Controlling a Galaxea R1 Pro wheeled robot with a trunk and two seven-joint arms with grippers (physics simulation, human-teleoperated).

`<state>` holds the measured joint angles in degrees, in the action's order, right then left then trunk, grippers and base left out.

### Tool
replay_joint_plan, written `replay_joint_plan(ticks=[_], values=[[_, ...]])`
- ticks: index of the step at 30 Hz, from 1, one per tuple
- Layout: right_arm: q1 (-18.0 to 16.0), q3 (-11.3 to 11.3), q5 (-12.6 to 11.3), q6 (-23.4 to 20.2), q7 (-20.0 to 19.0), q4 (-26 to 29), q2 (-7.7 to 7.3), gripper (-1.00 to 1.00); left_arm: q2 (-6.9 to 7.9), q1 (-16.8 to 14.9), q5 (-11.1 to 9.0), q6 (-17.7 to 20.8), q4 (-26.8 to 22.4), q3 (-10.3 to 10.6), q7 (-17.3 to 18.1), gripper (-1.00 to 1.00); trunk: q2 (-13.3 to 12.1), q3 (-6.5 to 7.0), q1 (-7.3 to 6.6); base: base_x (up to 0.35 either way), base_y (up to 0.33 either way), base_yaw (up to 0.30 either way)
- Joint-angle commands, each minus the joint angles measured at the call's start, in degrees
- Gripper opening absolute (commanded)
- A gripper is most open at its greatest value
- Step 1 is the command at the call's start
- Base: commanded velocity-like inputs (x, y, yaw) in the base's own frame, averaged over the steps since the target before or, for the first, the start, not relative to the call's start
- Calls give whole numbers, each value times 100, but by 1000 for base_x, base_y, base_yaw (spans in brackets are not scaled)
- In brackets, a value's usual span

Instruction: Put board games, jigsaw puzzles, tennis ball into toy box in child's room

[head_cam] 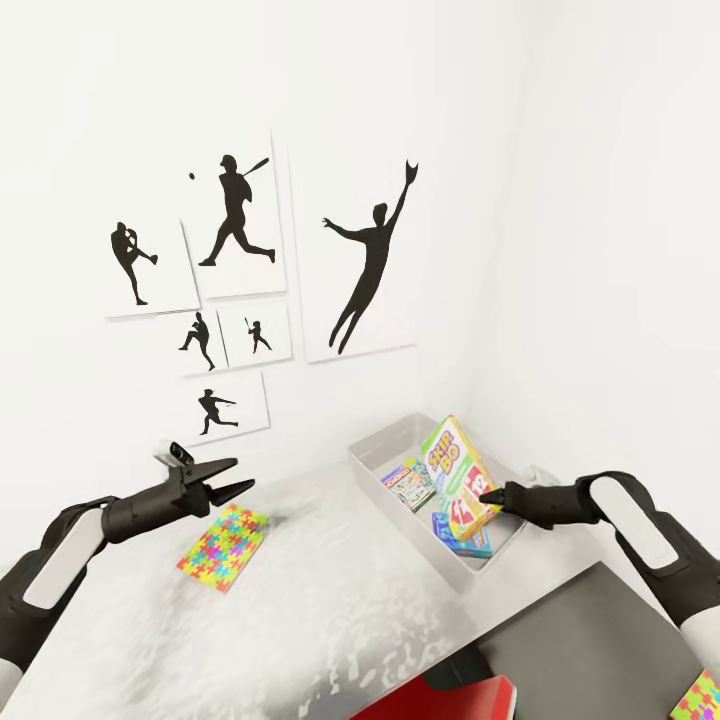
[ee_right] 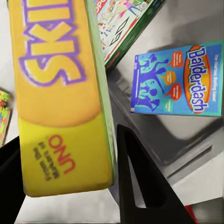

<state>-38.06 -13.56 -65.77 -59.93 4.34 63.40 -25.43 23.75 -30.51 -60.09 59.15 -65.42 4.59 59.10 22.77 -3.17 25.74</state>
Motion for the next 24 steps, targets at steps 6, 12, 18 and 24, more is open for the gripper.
replay_joint_plan(ticks=[6,12,18,24], values=[[-6,-98,-41,-7,41,17,-78,-100,-1,-8,-12,-1,3,10,22,100,14,-13,4,0,0,0],[-46,-84,-66,-7,26,55,-346,-100,-5,-8,-17,-8,3,11,22,100,14,-32,4,0,0,0],[-306,-101,-76,-7,24,59,-359,-100,-5,-8,-15,-9,-5,16,22,100,14,-85,4,0,0,0],[-634,-472,-78,-7,13,57,-346,-100,-2,-8,-18,-9,-6,16,22,100,14,-142,4,0,0,0]])
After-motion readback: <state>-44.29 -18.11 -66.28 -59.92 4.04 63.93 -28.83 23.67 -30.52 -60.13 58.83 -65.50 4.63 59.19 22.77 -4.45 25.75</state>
